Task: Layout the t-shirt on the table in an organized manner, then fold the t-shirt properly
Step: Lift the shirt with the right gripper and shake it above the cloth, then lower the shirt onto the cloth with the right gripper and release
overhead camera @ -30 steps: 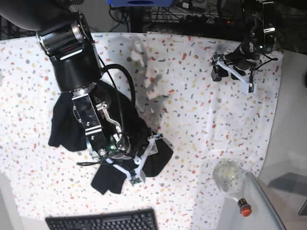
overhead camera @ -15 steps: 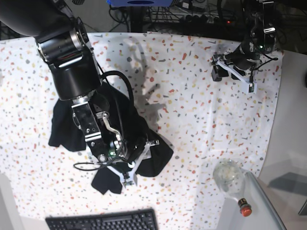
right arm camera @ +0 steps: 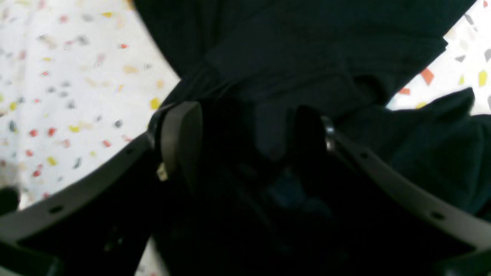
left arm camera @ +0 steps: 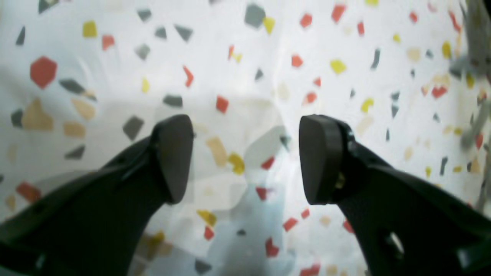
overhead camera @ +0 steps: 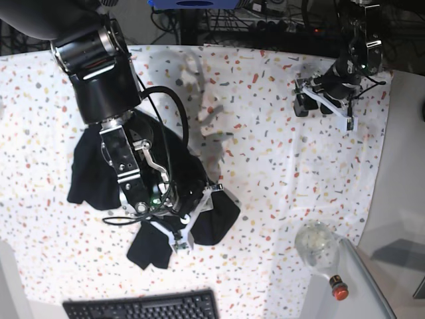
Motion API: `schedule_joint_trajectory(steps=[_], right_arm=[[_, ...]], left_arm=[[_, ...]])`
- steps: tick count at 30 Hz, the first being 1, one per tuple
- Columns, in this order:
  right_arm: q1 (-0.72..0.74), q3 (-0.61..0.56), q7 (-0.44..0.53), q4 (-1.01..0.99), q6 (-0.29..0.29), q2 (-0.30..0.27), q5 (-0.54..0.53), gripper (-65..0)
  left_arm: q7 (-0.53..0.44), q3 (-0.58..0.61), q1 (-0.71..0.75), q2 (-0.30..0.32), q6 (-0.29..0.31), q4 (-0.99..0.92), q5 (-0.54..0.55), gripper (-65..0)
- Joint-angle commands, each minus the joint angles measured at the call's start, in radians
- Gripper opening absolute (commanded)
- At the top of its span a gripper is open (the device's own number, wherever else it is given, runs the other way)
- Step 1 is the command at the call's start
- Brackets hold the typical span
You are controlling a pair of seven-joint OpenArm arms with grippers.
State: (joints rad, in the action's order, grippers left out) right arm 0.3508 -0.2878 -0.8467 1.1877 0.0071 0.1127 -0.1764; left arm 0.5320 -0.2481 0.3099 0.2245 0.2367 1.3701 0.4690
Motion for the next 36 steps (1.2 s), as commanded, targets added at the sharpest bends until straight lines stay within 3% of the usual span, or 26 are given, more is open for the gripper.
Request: schedule_joint_trajectory(steps=[1,15,17,21,22,26,30,34,36], right_arm=[[0.026,0.0,0.017,0.044,0.0,0.008,-0.004,-28.5],[0.003,0.0,0.013,0.002,0.0,0.008,-0.004,-29.1],[0.001,0.005,0.013,0.002,0.0,0.008,-0.004,-35.0],[0.001,0.006,0.008,0.005,0.0,0.008,-0.004,-63.3],[0.0,0.006,0.007,0.018,0.0,0.008,-0.004,-65.0],[-0.039,0.008,0.004,0.123,-0.005,0.008,-0.004,-65.0],[-0.077,0.017,-0.059,0.283,-0.005,0.0,-0.002,-65.0],[-0.097,0.129,-0.11,0.401,-0.005,-0.005,0.002,-65.0],[-0.097,0.197,-0.115,0.436,-0.003,-0.043,0.001,-65.0]], left_arm=[[0.032,-0.001,0.007,0.006,-0.006,-0.013,-0.011,-23.0],[0.03,-0.001,0.005,0.006,-0.004,-0.018,-0.011,-23.0],[0.03,-0.001,0.007,0.006,-0.004,-0.021,-0.011,-23.0],[0.03,-0.001,0.008,0.006,-0.004,-0.021,-0.011,-23.0],[0.03,-0.001,0.008,0.006,-0.004,-0.021,-0.011,-23.0],[0.03,-0.001,0.008,0.006,-0.003,-0.021,-0.011,-23.0],[0.03,-0.001,0.007,0.006,-0.003,-0.019,-0.011,-23.0],[0.03,-0.001,0.007,0.006,-0.003,-0.013,-0.011,-23.0],[0.03,-0.001,0.007,0.006,-0.003,-0.013,-0.011,-23.0]])
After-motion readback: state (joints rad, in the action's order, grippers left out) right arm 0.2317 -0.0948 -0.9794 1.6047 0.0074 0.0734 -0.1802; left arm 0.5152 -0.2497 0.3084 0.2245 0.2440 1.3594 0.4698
